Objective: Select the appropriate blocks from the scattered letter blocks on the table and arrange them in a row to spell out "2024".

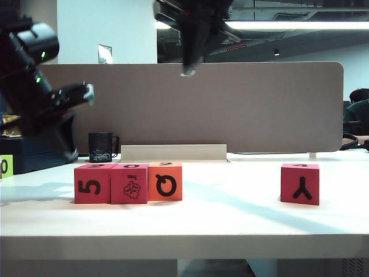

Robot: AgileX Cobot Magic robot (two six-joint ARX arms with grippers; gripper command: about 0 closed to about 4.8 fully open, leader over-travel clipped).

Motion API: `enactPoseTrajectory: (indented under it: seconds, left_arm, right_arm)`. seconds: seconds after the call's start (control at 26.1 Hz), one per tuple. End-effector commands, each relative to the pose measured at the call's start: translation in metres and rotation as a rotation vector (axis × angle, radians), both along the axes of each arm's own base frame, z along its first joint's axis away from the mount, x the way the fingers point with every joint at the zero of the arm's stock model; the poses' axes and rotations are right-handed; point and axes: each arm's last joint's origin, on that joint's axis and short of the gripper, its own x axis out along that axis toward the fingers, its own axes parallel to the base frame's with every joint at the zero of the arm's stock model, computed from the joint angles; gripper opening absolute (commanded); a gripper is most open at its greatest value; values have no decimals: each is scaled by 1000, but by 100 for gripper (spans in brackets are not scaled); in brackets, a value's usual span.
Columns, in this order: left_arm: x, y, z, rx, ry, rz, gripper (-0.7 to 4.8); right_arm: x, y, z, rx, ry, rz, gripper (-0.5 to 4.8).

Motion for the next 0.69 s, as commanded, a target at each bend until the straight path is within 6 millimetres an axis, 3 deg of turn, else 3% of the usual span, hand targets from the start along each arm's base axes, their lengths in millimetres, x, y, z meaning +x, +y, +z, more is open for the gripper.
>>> enactPoseTrajectory:
  seconds: [0.04,0.15,0.38,0.69]
  left_arm:
    - [-2,0,30,24,-79,-1,-6]
    - [-10,2,52,9,-161,-15,-6]
    - [-25,-5,72,-106,-206,-134,-6]
    - [-50,-25,104,-125,-311,-214,-6]
  right_arm:
    - [11,-23,4,-13,-9,-64,-1]
    - [25,-49,5,-11,-7,-139,-1]
    - [38,-78,4,-15,0,-217,-1]
    - [54,-121,4,-7,10,-345,-1]
